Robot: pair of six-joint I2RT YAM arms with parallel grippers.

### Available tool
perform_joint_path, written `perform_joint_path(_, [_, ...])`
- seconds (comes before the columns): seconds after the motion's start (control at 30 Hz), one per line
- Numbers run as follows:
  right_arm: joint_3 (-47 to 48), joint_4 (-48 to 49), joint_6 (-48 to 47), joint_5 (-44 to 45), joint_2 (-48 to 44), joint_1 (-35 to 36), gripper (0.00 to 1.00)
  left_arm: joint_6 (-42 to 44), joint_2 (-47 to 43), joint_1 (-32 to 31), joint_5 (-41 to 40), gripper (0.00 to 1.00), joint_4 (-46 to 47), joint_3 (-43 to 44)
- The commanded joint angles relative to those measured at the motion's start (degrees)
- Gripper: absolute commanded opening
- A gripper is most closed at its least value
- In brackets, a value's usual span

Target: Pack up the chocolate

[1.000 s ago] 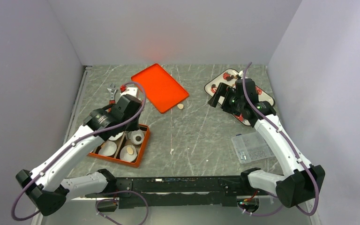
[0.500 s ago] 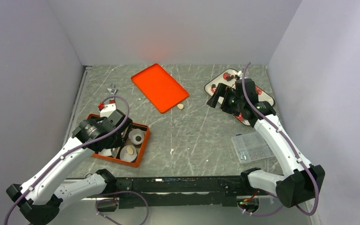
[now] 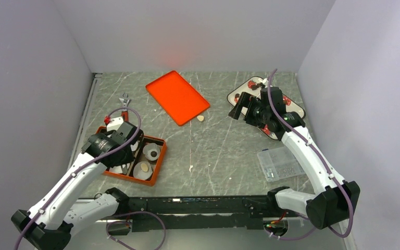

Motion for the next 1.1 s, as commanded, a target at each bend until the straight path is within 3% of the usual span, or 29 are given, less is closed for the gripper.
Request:
perform_joint_path(0.0, [0.28, 2.0, -0.48, -0.52, -0.09, 0.15, 1.0, 4.86, -0.05, 2.69, 2.26, 0.2, 7.11, -1.45])
perform_joint_path(0.43, [-0.25, 2.2, -0.51, -0.87, -0.73, 0.15, 1.0, 9.39, 2.29, 6.36, 4.32, 0.25, 13.23, -4.12])
perform_joint_path(1.07, [-0.5, 2.99, -0.49, -2.1, -0.81, 0.4, 1.0, 9.42, 0.9, 7.06, 3.51, 0.39, 10.01, -2.32])
